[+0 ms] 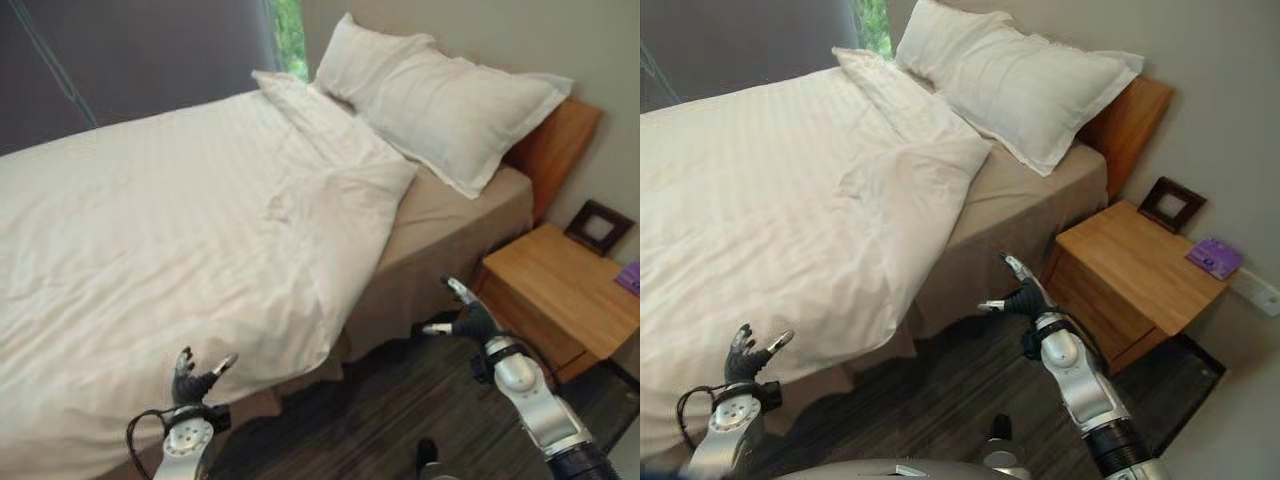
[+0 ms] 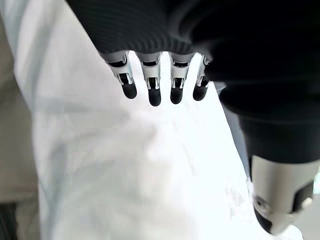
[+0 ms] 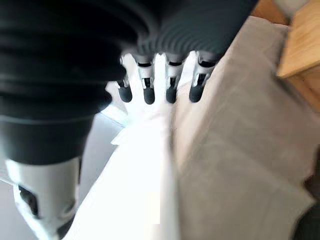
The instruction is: Making the bed.
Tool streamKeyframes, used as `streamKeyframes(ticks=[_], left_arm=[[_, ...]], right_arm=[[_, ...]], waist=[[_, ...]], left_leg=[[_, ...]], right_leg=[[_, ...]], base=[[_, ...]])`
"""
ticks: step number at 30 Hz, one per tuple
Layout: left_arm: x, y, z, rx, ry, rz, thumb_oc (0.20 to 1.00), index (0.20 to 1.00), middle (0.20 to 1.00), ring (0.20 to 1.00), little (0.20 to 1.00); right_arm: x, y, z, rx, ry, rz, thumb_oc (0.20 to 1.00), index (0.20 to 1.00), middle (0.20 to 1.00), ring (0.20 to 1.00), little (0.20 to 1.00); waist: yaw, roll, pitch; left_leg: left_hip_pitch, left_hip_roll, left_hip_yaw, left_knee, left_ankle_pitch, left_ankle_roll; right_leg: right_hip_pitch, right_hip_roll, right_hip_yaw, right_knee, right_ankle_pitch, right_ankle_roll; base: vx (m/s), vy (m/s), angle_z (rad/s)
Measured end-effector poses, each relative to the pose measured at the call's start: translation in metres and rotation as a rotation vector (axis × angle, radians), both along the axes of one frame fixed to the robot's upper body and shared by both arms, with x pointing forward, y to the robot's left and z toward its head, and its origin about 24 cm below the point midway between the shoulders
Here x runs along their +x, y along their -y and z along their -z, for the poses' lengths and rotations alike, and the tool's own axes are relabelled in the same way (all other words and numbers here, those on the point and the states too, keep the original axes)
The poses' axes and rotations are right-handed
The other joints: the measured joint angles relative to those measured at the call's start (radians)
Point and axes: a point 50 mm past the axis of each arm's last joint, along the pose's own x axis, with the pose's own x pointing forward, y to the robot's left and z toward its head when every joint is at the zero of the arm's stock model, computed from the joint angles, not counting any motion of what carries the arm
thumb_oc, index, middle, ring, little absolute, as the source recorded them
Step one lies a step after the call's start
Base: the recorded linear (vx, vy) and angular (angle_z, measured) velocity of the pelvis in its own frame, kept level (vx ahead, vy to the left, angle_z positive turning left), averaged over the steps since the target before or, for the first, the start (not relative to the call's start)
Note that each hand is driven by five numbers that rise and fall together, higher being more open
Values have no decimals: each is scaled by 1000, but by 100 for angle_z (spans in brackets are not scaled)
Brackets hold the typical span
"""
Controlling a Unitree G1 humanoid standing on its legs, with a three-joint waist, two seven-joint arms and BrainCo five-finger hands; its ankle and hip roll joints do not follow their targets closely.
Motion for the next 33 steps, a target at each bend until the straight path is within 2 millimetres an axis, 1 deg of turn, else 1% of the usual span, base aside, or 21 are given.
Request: streamKeyframes(ticks=[2, 3, 4, 6, 9, 11, 13, 15, 16, 18, 19, 20, 22, 23, 24, 25, 26, 27, 28, 29, 33], left_arm=[[14, 10, -5, -44, 48, 19, 1000, 1000, 1000, 1000, 1000], [24, 18, -15, -52, 100, 64, 1000, 1000, 1000, 1000, 1000], [26, 19, -19, -50, 118, 77, 1000, 1000, 1000, 1000, 1000], [27, 18, -27, -44, 156, 91, 1000, 1000, 1000, 1000, 1000], [30, 19, -32, -40, 174, 112, 1000, 1000, 1000, 1000, 1000], [34, 19, -35, -34, 184, 135, 1000, 1000, 1000, 1000, 1000], [38, 11, -42, 7, 187, 158, 1000, 1000, 1000, 1000, 1000], [40, 12, -41, -5, 191, 153, 1000, 1000, 1000, 1000, 1000], [45, 17, -38, -32, 197, 144, 1000, 1000, 1000, 1000, 1000], [46, 21, -37, -49, 199, 142, 1000, 1000, 1000, 1000, 1000], [41, 13, -37, -36, 190, 122, 1000, 1000, 1000, 1000, 1000], [36, 5, -36, -18, 179, 102, 1000, 1000, 1000, 1000, 1000], [31, -10, -40, 20, 171, 76, 1000, 1000, 1000, 1000, 1000], [28, -18, -41, 41, 161, 61, 1000, 1000, 1000, 1000, 1000], [29, -24, -42, 60, 153, 56, 1000, 1000, 1000, 1000, 1000], [26, -32, -46, 97, 144, 56, 1000, 1000, 1000, 1000, 1000], [25, -34, -47, 106, 139, 59, 1000, 1000, 1000, 1000, 1000], [23, -11, -30, 26, 114, 82, 1000, 1000, 1000, 1000, 1000], [22, 4, -21, -39, 114, 85, 1000, 1000, 1000, 1000, 1000], [22, 20, -13, -103, 113, 93, 1000, 1000, 1000, 1000, 1000], [14, 43, 2, -220, 113, 57, 1000, 1000, 1000, 1000, 1000]], right_arm=[[1, 11, -3, -33, 4, 21, 1000, 1000, 1000, 1000, 1000], [5, 14, -9, -35, 25, 34, 1000, 1000, 1000, 1000, 1000], [9, 13, -13, -34, 43, 32, 1000, 1000, 1000, 1000, 1000], [13, 9, -14, -14, 46, 29, 1000, 1000, 1000, 1000, 1000], [-3, 15, 5, -11, -27, 58, 1000, 1000, 1000, 1000, 1000], [-10, 20, 11, -11, -54, 77, 1000, 1000, 1000, 1000, 1000], [-11, 14, 14, 18, -65, 66, 1000, 1000, 1000, 1000, 1000], [-11, 7, 15, 31, -74, 40, 1000, 1000, 1000, 1000, 1000], [-9, 12, 11, 3, -65, 31, 1000, 1000, 1000, 1000, 1000], [-5, 9, 4, -8, -42, 2, 1000, 1000, 1000, 1000, 1000], [0, 1, -3, 3, -15, -30, 1000, 1000, 1000, 1000, 1000], [4, -5, -8, 21, 2, -50, 1000, 1000, 1000, 1000, 1000], [5, -15, -8, 39, 6, -81, 1000, 1000, 1000, 1000, 1000], [4, -18, -5, 44, -3, -93, 1000, 1000, 1000, 1000, 1000], [3, -21, -1, 49, -18, -101, 1000, 1000, 1000, 1000, 1000], [0, -26, 3, 63, -33, -107, 1000, 1000, 1000, 1000, 1000], [0, -27, 5, 62, -40, -114, 1000, 1000, 1000, 1000, 1000], [3, -17, 4, 17, -47, -101, 1000, 1000, 1000, 1000, 1000], [3, -8, 3, -18, -50, -91, 1000, 1000, 1000, 1000, 1000], [3, 1, 2, -52, -54, -78, 1000, 1000, 1000, 1000, 1000], [3, 16, 2, -125, -75, -72, 1000, 1000, 1000, 1000, 1000]], waist=[[-23, -8, 10], [-14, -14, 18], [-14, -15, 20], [14, 1, 28], [-41, 3, 39], [-50, -19, 46], [-65, -67, 63], [-62, -57, 71], [-44, -17, 80], [-34, -1, 82], [-20, -7, 78], [-12, -11, 77], [0, -29, 73], [10, -43, 67], [15, -82, 54], [16, -105, 48], [15, -113, 43], [15, -2, 58], [8, 38, 62], [9, 93, 47], [-16, 174, 13]], left_leg=[[-90, 61, 89, 122, 5, -29], [-109, 89, 222, 38, 6, -27], [-106, 67, 254, -68, 8, -25], [-66, -9, 159, -319, 60, 32], [-27, 24, 144, -335, 153, 75], [-36, 20, 135, -343, 153, 75], [-65, 22, 141, -335, 157, 74], [-65, 51, 136, -332, 196, 90], [-77, 64, 134, -315, 204, 121], [-86, 68, 139, -306, 197, 112], [-86, 68, 143, -310, 199, 111], [-86, 74, 141, -310, 202, 111], [-77, 94, 113, -320, 228, 72], [-79, 96, 103, -322, 232, 42], [-78, 101, 107, -326, 237, 27], [-71, 121, 85, -342, 259, -6], [-68, 136, 71, -364, 277, -30], [-59, 240, 30, -365, 269, -9], [-61, 269, 7, -368, 278, 2], [-61, 251, 12, -363, 283, 4], [-123, 247, -1, -303, 302, 25]], right_leg=[[29, 6, -68, 1, -30, -39], [31, 21, -81, 0, -49, -40], [29, 30, -75, -1, -61, -35], [22, 74, -23, 0, -69, -26], [85, 126, -34, 23, -106, -25], [24, 110, -22, 114, -163, -22], [-47, 89, -12, 192, -184, -8], [-56, 77, -14, 228, -209, -3], [-93, 49, -35, 316, -240, 34], [-108, -54, 44, 329, -236, 45], [-98, -116, 146, 238, -204, 93], [-70, -149, 187, 145, -179, 117], [-22, -193, 218, 22, -146, 134], [-16, -213, 245, -1, -126, 167], [-9, -217, 270, -1, -110, 186], [20, -194, 276, 5, -92, 164], [30, -177, 269, 7, -107, 209], [50, -50, 259, 5, -115, 192], [49, -20, 251, 5, -113, 177], [54, -9, 243, 5, -117, 172], [71, 3, 185, 3, -134, 165]], base=[[158, -97, 85], [293, -17, 47], [244, -4, -2], [99, 6, -80], [-33, -46, -16], [-114, -100, 4], [-131, -221, -9], [-84, -322, -6], [6, -227, -12], [63, -224, 2], [55, -159, -4], [81, -300, -21], [69, -323, -3], [22, -233, 2], [0, -342, 23], [-15, -446, 37], [-18, -327, 40], [-15, -247, 16], [-42, -299, 5], [-41, -375, 5], [-62, -289, 40]])
